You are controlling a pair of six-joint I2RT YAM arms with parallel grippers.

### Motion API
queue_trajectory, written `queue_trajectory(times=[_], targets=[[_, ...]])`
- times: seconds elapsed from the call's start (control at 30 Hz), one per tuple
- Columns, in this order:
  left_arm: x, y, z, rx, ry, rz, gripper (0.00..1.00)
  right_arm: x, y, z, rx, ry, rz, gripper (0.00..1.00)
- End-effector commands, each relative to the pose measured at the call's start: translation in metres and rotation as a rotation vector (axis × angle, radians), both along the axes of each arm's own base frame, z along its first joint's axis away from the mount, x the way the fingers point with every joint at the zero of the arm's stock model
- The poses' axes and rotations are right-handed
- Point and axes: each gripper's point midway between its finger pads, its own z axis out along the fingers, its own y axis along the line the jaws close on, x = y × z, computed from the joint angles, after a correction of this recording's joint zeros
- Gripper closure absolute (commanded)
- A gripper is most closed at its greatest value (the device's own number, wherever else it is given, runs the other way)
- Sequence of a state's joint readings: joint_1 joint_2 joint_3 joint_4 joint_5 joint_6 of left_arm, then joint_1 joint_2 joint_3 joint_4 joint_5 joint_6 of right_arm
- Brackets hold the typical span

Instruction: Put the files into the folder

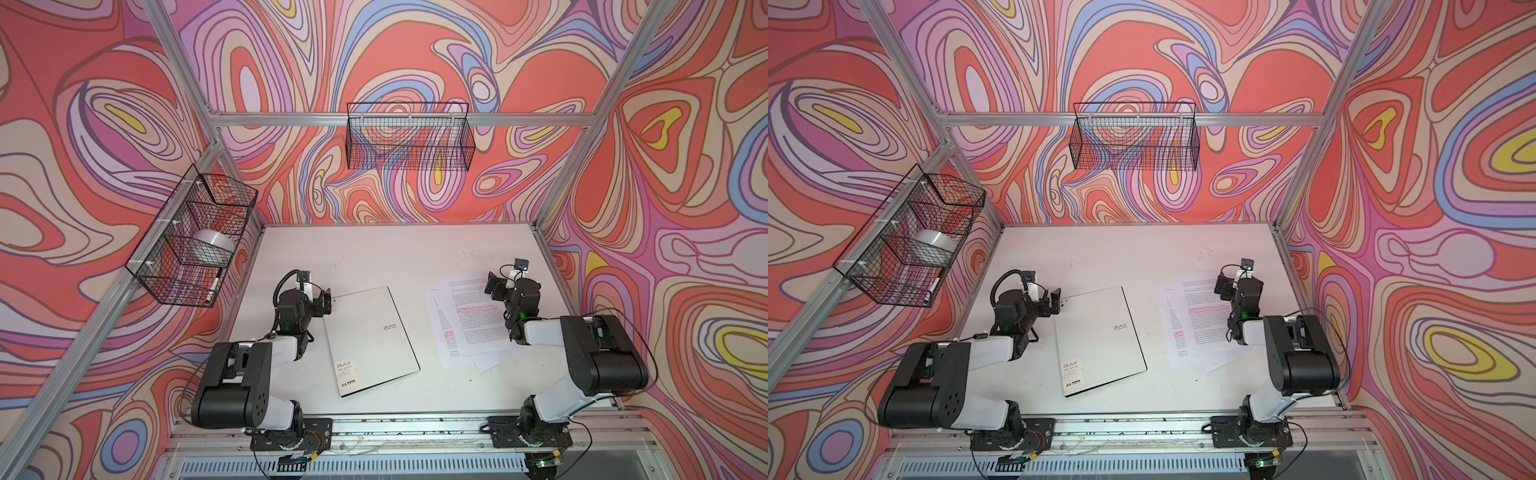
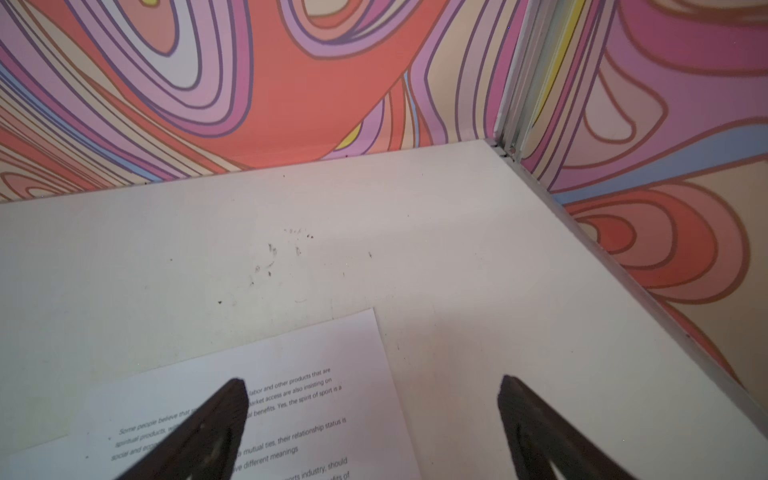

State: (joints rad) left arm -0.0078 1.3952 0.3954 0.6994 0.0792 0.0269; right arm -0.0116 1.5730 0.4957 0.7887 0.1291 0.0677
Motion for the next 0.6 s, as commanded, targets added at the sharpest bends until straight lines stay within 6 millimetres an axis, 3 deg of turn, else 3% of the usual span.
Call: queue_trajectory(times=[0.0,0.1,0.2,0.37,0.57], targets=[[0.004,-0.013,0.046,0.032,0.022,-0.089,0.0,-0.004,-0.006,0.029,0.023,0.003,-0.059,0.02],[-0.01,-0.019,0.069,0.093,0.192,-0.156,0.0,-0.005,-0.003,0.042,0.181,0.153,-0.111,0.01],[-0.039,-0.027,0.075,0.118,0.406,-0.25,0.0,-0.012,0.024,0.049,0.308,0.28,-0.027,0.02],[-0.105,-0.053,0.065,0.189,0.69,-0.502,0.0,-0.044,0.062,0.067,0.443,0.286,0.066,0.02],[-0.185,-0.067,0.043,0.526,0.849,-0.806,0.0,-0.091,0.12,0.058,0.423,0.482,0.191,0.02]])
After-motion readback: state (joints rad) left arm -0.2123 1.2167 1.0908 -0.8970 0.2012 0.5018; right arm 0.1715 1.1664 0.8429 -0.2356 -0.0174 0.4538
